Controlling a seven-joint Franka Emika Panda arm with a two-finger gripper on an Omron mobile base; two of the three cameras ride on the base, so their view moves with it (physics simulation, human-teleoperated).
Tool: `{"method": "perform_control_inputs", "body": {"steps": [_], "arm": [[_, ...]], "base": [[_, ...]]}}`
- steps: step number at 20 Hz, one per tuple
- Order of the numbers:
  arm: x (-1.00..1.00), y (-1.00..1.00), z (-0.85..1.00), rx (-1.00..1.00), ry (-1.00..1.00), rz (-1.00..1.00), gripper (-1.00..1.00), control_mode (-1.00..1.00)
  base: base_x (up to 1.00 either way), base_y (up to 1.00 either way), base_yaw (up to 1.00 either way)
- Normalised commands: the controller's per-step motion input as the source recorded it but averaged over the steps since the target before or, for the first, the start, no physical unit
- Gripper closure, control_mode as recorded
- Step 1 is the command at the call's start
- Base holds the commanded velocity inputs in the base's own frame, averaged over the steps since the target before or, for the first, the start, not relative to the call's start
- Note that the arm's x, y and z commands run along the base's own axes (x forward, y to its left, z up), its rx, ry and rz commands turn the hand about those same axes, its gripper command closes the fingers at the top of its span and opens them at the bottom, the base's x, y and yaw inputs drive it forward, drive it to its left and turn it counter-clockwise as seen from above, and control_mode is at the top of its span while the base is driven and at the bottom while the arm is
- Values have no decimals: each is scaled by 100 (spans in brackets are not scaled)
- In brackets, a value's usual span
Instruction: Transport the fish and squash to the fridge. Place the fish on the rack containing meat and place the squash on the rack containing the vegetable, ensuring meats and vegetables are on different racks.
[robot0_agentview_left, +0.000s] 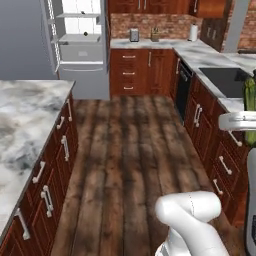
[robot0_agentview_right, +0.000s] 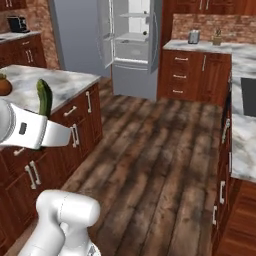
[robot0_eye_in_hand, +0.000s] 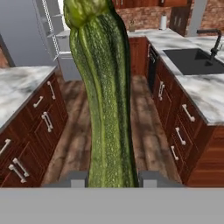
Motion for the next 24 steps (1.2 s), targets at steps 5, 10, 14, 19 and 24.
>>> {"method": "perform_control_inputs", "body": {"steps": [5, 10, 14, 19, 24], "arm": [[0, 0, 0, 0, 0, 0, 100, 100], [0, 0, 0, 0, 0, 0, 100, 100], [0, 0, 0, 0, 0, 0, 100, 100], [0, 0, 0, 0, 0, 0, 100, 100], [0, 0, 0, 0, 0, 0, 100, 100]], "base": [[100, 22, -8], [100, 3, -10], [100, -1, -7], [100, 31, -10], [100, 10, -5]]}}
